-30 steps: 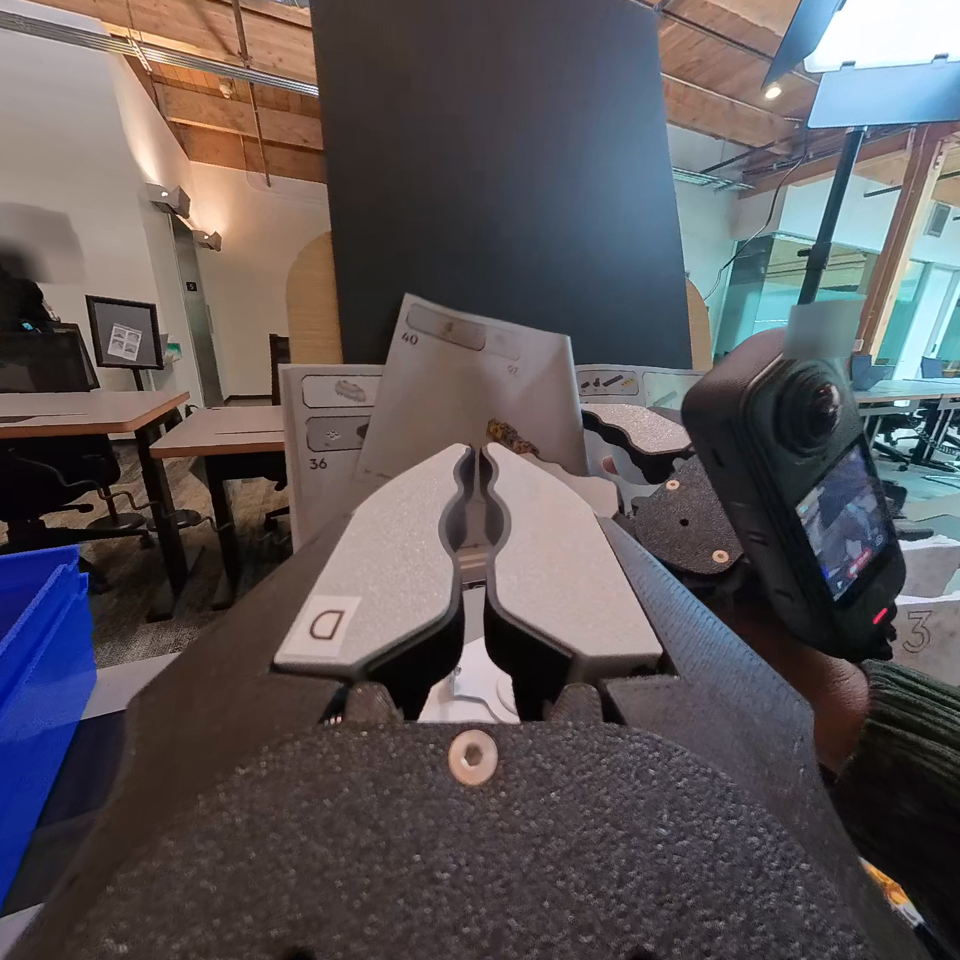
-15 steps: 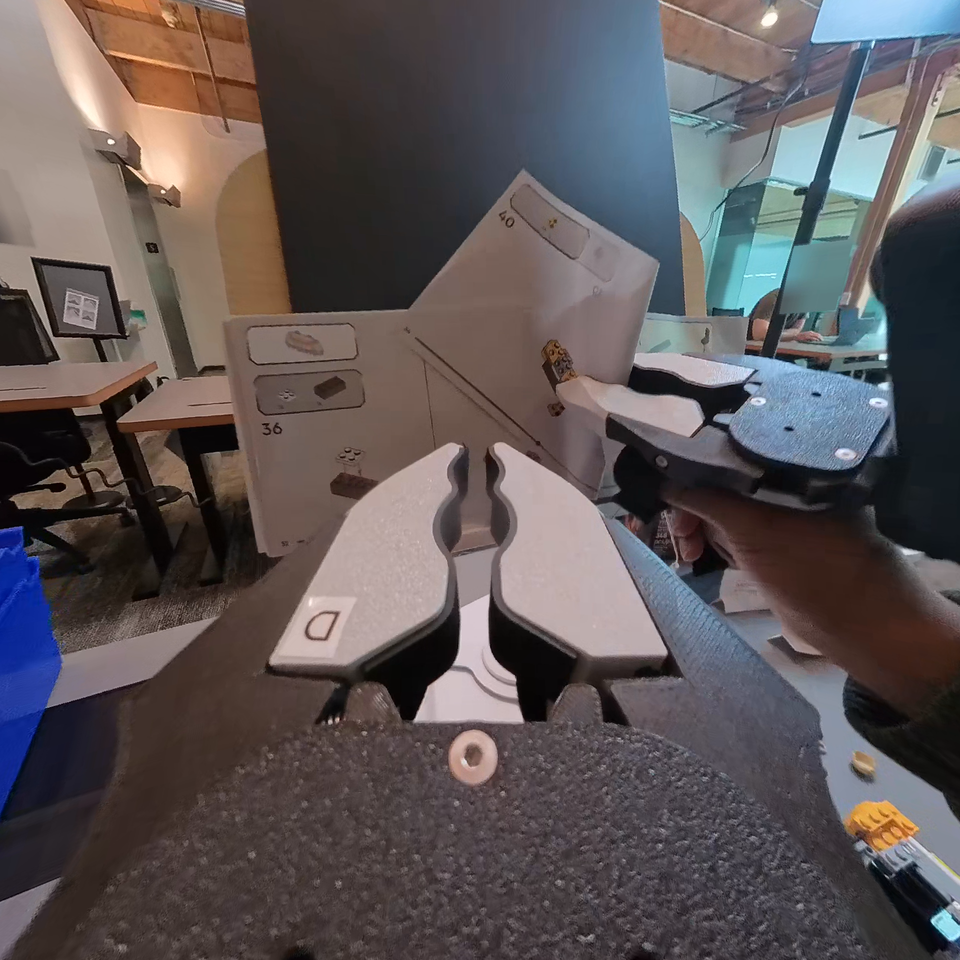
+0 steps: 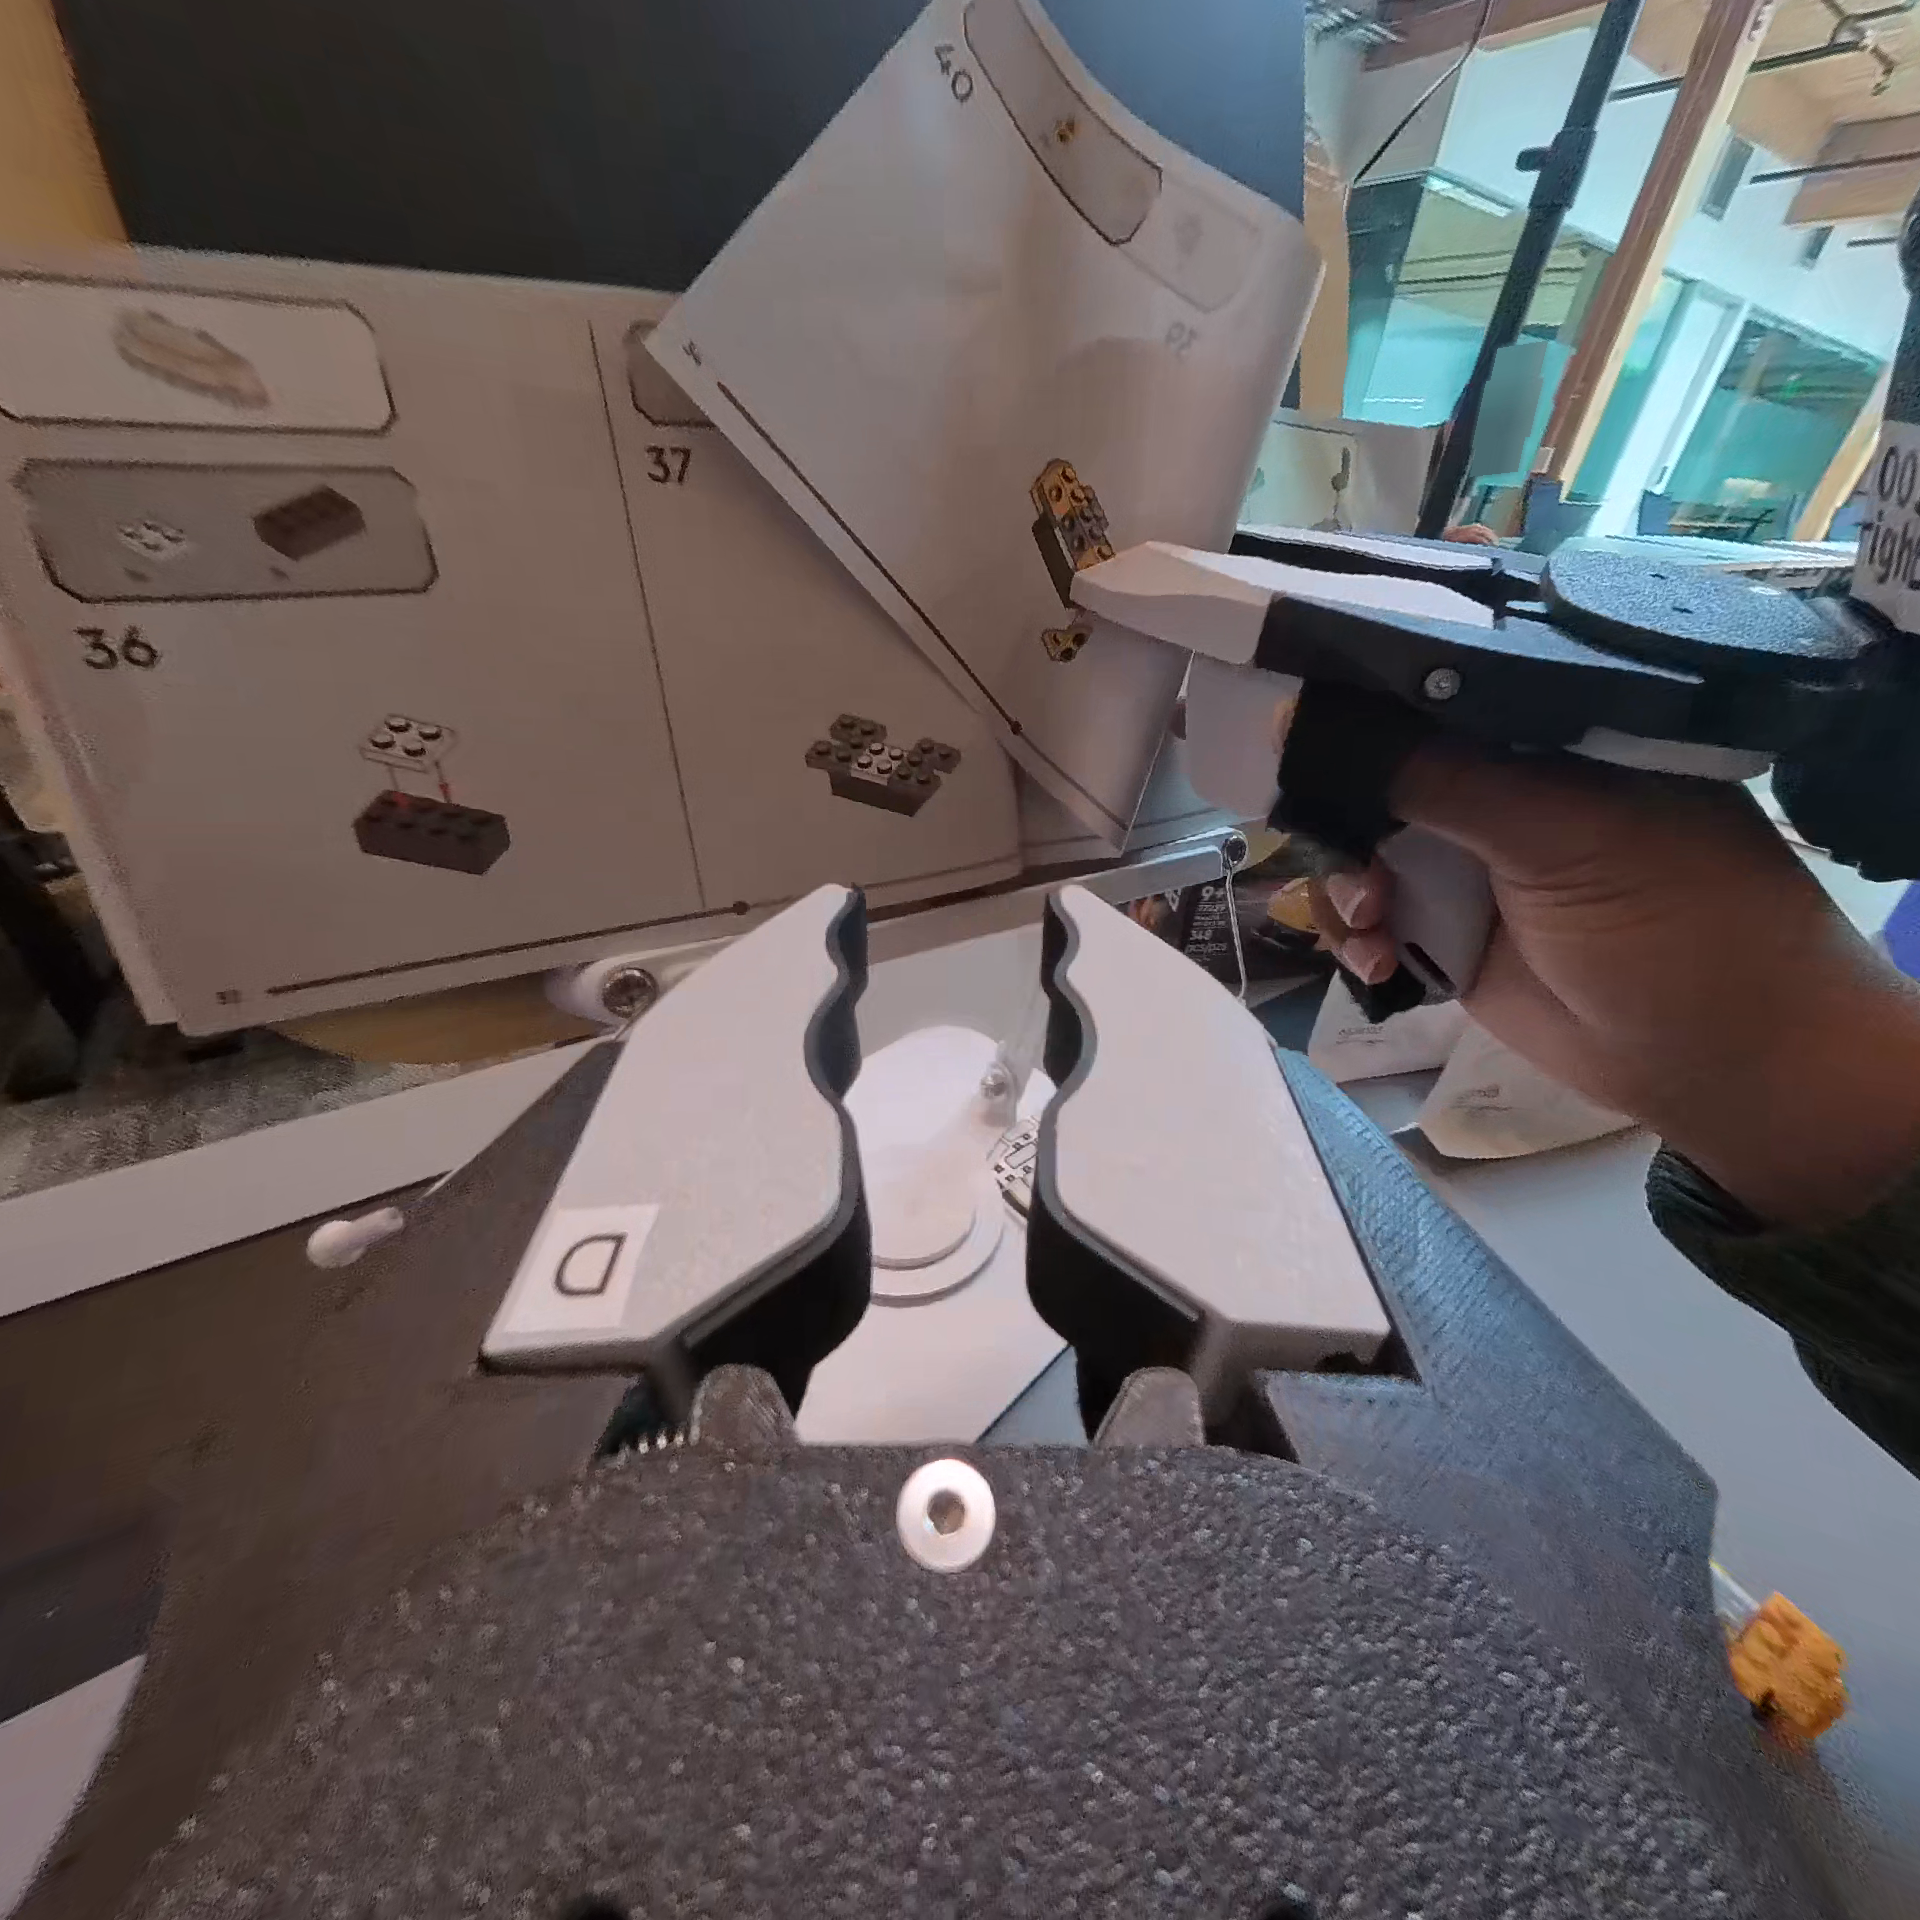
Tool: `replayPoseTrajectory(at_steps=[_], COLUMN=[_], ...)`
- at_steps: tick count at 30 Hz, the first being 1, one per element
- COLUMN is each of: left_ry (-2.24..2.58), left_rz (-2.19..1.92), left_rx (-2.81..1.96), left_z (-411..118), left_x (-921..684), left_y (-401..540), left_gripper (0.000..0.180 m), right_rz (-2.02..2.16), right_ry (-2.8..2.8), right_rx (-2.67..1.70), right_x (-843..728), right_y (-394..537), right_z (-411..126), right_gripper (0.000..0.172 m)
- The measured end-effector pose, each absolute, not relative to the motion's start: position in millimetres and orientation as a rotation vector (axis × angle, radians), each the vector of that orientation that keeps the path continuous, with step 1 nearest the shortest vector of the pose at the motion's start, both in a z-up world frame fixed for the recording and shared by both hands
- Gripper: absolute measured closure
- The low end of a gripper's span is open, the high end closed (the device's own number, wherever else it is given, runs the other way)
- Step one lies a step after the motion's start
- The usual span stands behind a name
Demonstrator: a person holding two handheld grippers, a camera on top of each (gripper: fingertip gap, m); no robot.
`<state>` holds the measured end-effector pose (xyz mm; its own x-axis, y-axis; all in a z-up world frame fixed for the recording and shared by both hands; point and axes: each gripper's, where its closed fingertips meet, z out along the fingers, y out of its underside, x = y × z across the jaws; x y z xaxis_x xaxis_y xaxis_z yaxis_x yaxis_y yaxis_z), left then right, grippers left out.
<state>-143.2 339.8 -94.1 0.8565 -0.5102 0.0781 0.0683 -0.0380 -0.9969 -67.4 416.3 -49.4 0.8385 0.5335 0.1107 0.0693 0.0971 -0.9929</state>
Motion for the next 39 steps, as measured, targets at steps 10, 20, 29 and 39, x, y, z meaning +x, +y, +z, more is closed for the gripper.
replayPoseTrajectory(at_steps=[10, 20, 29, 39], left_ry=[0.327, 0.311, 0.342, 0.592], left_rz=[-0.500, -0.696, -0.742, -0.687], left_rx=[-1.566, -1.524, -1.467, -1.370], left_z=[-95.6, -69.1, -52.3, -36.5], left_x=[-152.7, -135.8, -119.1, -52.7], left_y=[358.3, 388.1, 385.4, 337.5], left_gripper=[0.132, 0.128, 0.177, 0.180], right_rz=[0.547, 0.644, 0.644, 0.718], right_ry=[-0.541, -0.581, -0.594, -0.564], right_rx=[-1.485, -1.492, -1.506, -1.386], right_x=[-63.8, -57.5, -39.2, 5.3], right_y=[417.1, 413.8, 412.5, 355.3], right_z=[-54.9, -61.2, -66.7, -25.9], right_gripper=[0.153, 0.153, 0.153, 0.123])
